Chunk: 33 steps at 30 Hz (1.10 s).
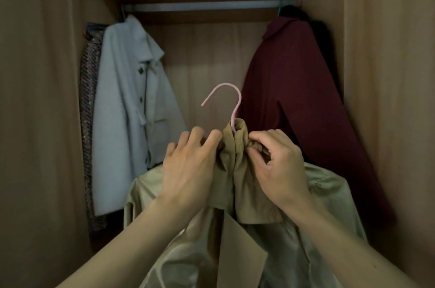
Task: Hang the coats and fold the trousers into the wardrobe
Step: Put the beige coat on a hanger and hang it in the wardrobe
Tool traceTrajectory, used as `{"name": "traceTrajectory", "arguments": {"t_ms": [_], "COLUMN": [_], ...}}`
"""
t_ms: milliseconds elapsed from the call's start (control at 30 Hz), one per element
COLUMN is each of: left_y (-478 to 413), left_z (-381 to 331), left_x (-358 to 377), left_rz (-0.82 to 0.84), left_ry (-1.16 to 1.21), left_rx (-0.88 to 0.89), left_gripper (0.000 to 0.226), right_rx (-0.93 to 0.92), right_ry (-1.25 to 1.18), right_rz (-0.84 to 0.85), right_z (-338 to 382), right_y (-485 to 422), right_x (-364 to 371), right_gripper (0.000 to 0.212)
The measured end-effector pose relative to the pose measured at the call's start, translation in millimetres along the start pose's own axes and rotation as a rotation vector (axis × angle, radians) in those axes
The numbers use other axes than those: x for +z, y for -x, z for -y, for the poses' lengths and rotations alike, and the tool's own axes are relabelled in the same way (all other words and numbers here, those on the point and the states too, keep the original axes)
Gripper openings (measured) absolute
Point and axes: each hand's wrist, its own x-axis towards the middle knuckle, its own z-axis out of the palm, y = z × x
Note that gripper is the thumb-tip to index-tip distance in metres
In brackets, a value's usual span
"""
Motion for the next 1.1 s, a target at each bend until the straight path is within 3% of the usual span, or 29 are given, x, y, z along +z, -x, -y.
{"name": "traceTrajectory", "arguments": {"t_ms": [567,833,1100], "left_y": [-167,-261,-358], "left_z": [109,115,96], "left_x": [166,223,251], "left_rz": [-0.406,-0.337,-0.473], "left_ry": [0.168,0.245,0.321], "left_rx": [0.134,0.096,0.108], "left_gripper": [0.008,0.027,0.022], "right_rx": [-0.257,-0.26,-0.265], "right_ry": [0.402,0.671,0.751], "right_rz": [-0.065,-0.075,-0.238], "right_z": [-92,-142,-191], "right_y": [-141,-213,-285], "right_x": [135,169,178], "right_gripper": [0.019,0.014,0.012]}}
